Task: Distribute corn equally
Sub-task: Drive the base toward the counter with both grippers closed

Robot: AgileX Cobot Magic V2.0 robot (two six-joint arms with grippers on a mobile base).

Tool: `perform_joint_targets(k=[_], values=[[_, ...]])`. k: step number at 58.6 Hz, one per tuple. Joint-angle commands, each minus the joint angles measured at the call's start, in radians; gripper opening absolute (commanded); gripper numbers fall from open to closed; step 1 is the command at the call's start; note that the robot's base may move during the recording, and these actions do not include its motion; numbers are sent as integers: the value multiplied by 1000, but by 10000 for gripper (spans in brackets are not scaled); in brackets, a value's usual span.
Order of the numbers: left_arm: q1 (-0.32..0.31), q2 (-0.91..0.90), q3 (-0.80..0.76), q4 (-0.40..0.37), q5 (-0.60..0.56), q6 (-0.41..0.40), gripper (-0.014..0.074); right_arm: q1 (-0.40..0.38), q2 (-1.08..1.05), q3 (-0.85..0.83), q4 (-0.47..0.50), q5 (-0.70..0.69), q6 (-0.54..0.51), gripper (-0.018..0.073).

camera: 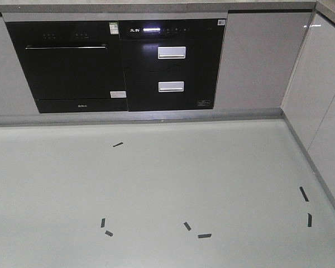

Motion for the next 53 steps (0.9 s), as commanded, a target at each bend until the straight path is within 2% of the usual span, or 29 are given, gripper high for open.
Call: perform_joint_targets(k=[1, 53], values=[[0, -14, -22, -2, -72, -6, -6, -8, -5, 18, -12, -75, -1, -5], [0, -14, -22, -2, -72, -6, -6, -8, -5, 18, -12, -75, -1, -5]])
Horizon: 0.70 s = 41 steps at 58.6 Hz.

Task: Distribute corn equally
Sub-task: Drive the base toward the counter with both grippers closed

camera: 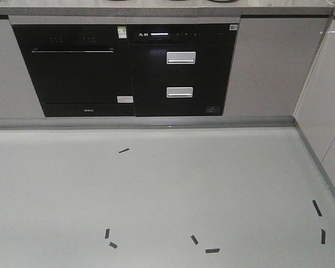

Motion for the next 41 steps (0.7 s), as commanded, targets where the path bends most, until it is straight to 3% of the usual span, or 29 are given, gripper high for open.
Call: perform_joint_targets(k=[1, 41], values=[[0, -14, -22, -2, -72, -6, -6, -8, -5, 18, -12, -75, -1, -5], [0, -14, -22, -2, -72, -6, -6, -8, -5, 18, -12, -75, -1, -5]])
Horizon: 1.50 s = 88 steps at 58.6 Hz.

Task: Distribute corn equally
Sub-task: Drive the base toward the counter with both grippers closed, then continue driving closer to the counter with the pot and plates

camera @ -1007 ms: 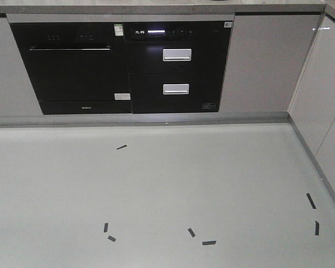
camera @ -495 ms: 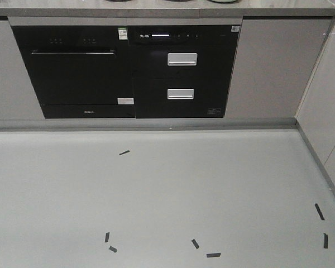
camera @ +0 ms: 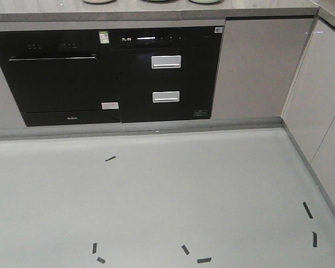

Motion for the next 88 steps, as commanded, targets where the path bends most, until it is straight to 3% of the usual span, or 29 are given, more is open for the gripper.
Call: perform_joint_targets(k=[1, 88], values=[[0, -14, -22, -2, -72, -6, -6, -8, -5, 18, -12, -75, -1, -5], [0, -14, -22, -2, -72, -6, -6, -8, -5, 18, -12, -75, -1, -5]])
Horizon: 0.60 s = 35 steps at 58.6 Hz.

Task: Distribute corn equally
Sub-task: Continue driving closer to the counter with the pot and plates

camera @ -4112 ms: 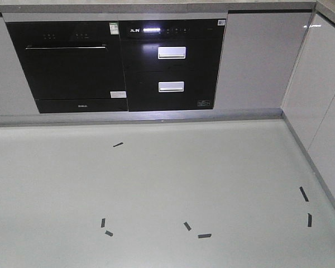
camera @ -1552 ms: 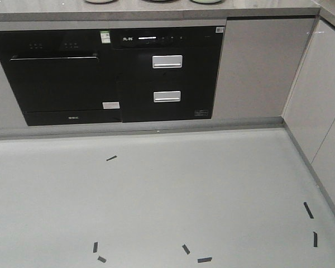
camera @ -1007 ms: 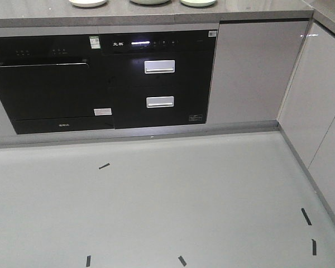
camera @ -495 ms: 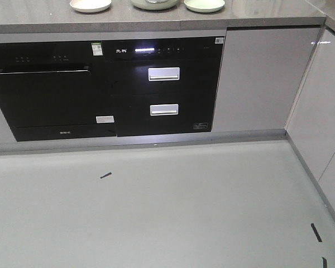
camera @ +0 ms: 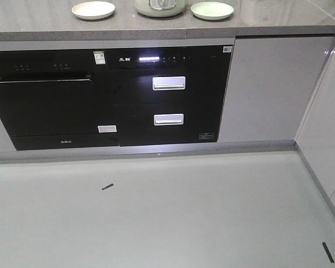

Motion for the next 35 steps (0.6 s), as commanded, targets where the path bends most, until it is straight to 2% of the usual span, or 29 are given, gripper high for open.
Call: perform_joint_targets(k=[1, 35], values=[[0, -14, -22, -2, -72, -6, -6, -8, -5, 18, -12, -75, -1, -5], [0, -14, -22, -2, -72, -6, -6, -8, -5, 18, -12, -75, -1, -5]])
